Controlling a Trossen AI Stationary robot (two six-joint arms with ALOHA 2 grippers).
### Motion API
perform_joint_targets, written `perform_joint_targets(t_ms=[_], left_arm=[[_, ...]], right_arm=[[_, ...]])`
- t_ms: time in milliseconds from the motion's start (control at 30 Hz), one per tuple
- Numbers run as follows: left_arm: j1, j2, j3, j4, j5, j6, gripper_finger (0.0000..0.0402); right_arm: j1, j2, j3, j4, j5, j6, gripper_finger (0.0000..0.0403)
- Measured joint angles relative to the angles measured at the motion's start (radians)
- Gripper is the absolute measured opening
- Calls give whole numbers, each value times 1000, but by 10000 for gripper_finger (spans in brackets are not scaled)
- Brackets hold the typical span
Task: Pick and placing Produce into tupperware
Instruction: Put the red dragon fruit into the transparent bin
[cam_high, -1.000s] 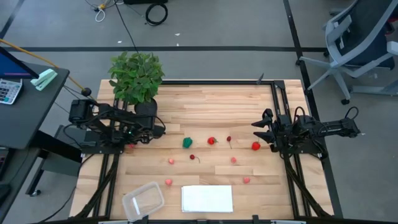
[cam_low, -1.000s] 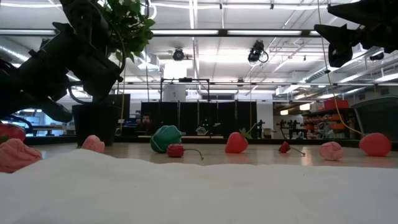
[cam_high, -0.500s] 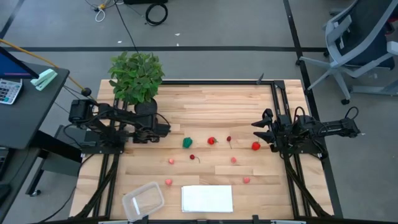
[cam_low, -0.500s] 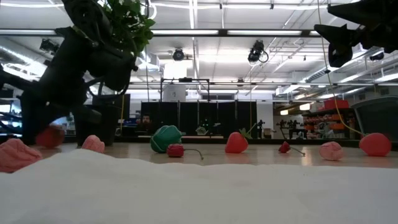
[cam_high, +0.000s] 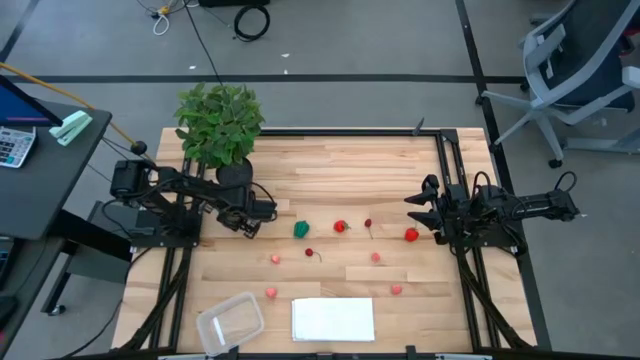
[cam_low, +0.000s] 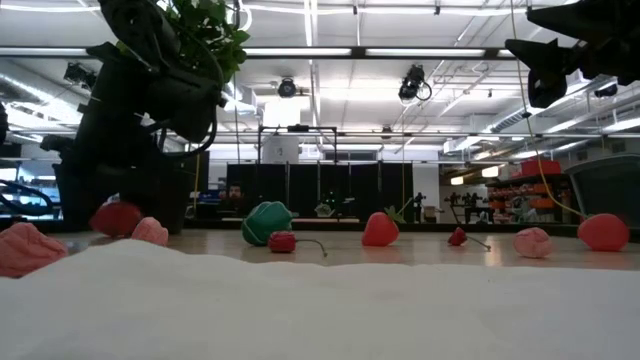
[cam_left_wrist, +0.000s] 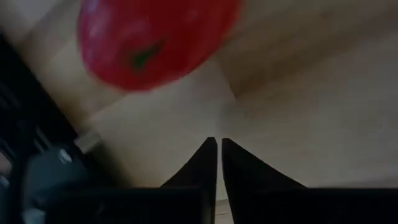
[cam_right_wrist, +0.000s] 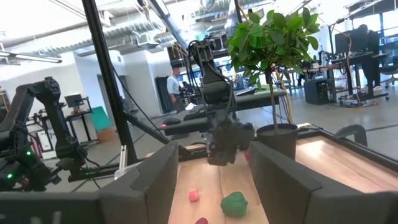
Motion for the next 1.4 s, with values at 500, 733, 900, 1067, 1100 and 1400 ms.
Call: perform_joint_targets(t_ms=[500, 733, 900, 1067, 1100, 1400], left_arm=[[-106, 0, 1, 64, 33, -73, 133], [-100, 0, 1, 99, 67, 165, 141], [-107, -8, 2, 106, 95, 175, 160], [-106, -7, 68, 22, 90, 234, 190], [-106, -8, 90, -6, 89, 242, 196], [-123, -8, 275, -270, -61, 226, 217]], right_arm=[[0, 0, 0, 0, 0, -2, 206], [0, 0, 0, 0, 0, 9, 206], [0, 0, 0, 0, -4, 23, 206], [0, 0, 0, 0, -21, 23, 206], [0, 0, 0, 0, -20, 23, 206], [0, 0, 0, 0, -21, 18, 206]])
